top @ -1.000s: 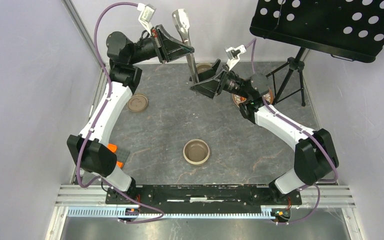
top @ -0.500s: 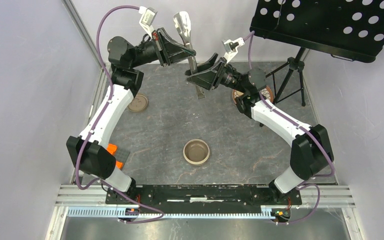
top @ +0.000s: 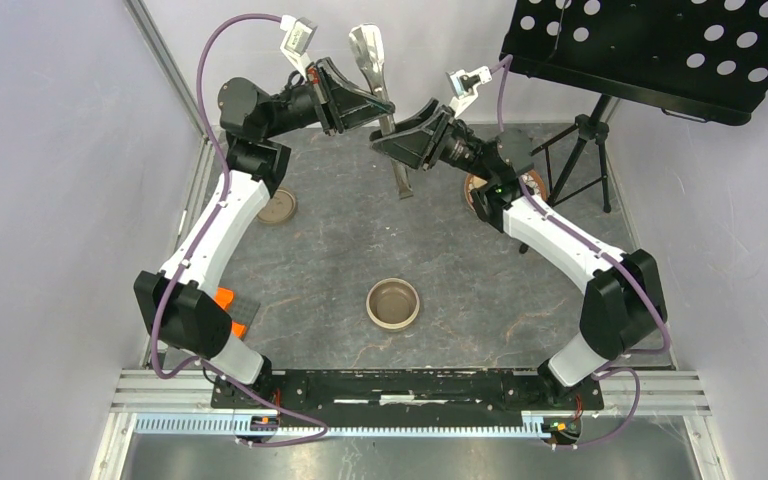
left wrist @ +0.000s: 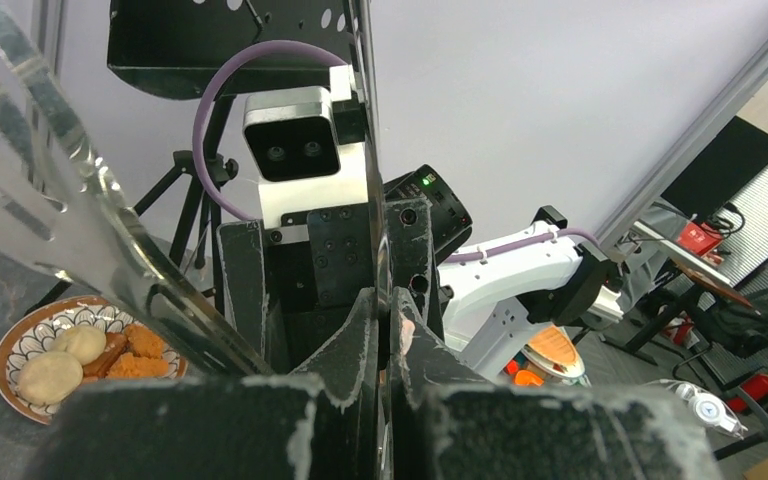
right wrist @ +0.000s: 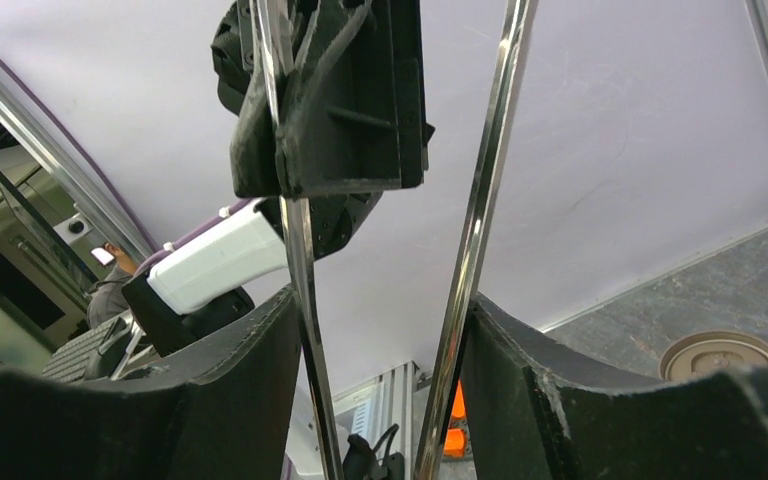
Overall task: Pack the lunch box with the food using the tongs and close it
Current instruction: Pick up the clamp at the center of the board.
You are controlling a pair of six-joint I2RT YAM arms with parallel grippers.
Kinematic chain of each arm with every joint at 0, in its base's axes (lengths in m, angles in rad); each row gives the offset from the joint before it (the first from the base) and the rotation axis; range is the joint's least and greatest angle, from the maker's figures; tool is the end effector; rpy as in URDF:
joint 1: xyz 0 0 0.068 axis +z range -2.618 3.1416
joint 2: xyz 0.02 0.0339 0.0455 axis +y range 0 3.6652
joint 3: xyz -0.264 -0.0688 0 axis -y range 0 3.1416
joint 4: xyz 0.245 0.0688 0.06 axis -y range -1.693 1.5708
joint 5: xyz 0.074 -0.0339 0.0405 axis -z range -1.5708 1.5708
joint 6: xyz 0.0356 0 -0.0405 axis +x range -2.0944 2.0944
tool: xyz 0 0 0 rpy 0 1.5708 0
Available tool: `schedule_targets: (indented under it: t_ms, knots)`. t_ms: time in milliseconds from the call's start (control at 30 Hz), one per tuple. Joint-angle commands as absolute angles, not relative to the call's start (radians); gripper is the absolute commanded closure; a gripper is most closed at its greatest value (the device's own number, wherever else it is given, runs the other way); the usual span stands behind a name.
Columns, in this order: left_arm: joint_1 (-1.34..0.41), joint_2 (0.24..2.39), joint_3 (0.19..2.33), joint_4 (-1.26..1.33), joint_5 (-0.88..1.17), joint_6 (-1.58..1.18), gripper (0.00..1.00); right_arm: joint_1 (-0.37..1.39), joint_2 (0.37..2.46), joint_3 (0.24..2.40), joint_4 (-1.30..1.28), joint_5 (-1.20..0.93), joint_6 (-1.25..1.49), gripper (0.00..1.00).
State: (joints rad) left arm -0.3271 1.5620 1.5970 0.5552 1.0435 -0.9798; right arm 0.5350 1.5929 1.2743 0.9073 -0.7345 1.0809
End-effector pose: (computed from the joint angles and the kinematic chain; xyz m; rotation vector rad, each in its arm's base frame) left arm 0.3091 -0.1373 0.4972 0.7016 1.2961 -1.5999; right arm 0.2982 0.2045 0.4134 -0.4613 1.2610 1.7632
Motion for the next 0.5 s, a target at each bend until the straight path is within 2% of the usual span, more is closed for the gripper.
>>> schedule_targets:
  t_ms: [0, 133, 233, 333, 367, 467]
  knots:
    - [-0.334, 1.54, 1.592, 0.609, 1.021, -1.014, 0.98, 0.543, 1.588, 1.345, 0.932, -0.693, 1.088, 0.41]
    - [-0.333, 1.542, 1.592, 0.619, 1.007, -1.021, 0.98, 0.546, 1.584, 1.337, 0.927, -0.691, 1.086, 0.45]
    - [-0.333, 1.544, 1.593, 0.611, 1.0, -1.023, 0.91, 0.546, 1.584, 1.336, 0.919, -0.689, 1.076, 0.54]
    - [-0.329, 1.541, 1.59, 0.594, 1.0, -1.016, 0.75, 0.545, 1.58, 1.318, 0.907, -0.689, 1.059, 0.62]
    - [-0.325, 1.538, 1.589, 0.586, 0.999, -1.013, 0.66, 0.544, 1.577, 1.309, 0.904, -0.689, 1.051, 0.63]
    - [-0.3, 1.532, 1.591, 0.563, 0.994, -0.993, 0.51, 0.545, 1.561, 1.27, 0.895, -0.69, 1.034, 0.66]
